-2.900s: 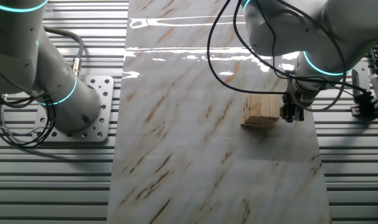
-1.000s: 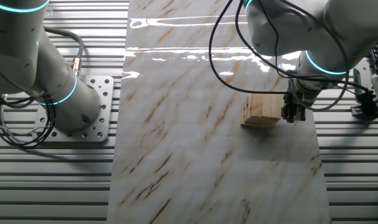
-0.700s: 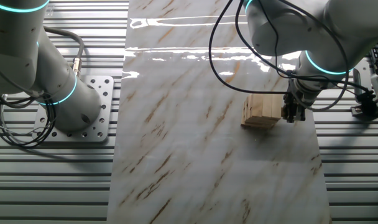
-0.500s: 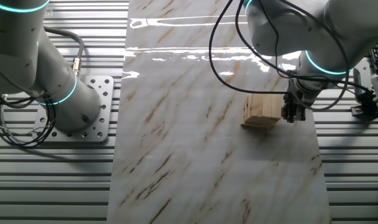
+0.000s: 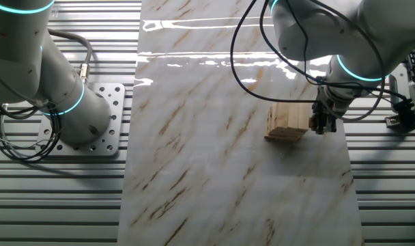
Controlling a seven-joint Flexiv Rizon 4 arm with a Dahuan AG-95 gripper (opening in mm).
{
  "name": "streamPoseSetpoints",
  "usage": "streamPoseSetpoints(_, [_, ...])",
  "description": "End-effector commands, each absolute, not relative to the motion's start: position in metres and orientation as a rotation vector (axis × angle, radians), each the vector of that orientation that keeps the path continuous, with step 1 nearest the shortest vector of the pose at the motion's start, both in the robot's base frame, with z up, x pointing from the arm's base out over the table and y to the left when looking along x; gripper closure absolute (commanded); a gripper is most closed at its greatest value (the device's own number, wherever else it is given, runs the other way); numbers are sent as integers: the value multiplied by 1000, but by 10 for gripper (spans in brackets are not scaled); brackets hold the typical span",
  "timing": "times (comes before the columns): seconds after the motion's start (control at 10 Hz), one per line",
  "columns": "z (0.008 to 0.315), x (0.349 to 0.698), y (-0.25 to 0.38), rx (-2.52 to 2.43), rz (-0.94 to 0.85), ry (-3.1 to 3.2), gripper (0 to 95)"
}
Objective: Play Jenga
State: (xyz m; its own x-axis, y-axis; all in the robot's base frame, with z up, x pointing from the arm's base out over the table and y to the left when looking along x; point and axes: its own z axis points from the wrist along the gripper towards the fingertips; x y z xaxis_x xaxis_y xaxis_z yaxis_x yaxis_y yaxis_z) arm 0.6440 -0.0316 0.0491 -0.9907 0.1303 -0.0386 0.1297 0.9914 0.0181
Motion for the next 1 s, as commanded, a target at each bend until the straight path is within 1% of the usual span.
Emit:
streamPoseSetpoints(0.1, [50,644,-31,202,25,3096,950])
streamPoseSetpoints(1.0, [49,646,-30,203,21,3095,950])
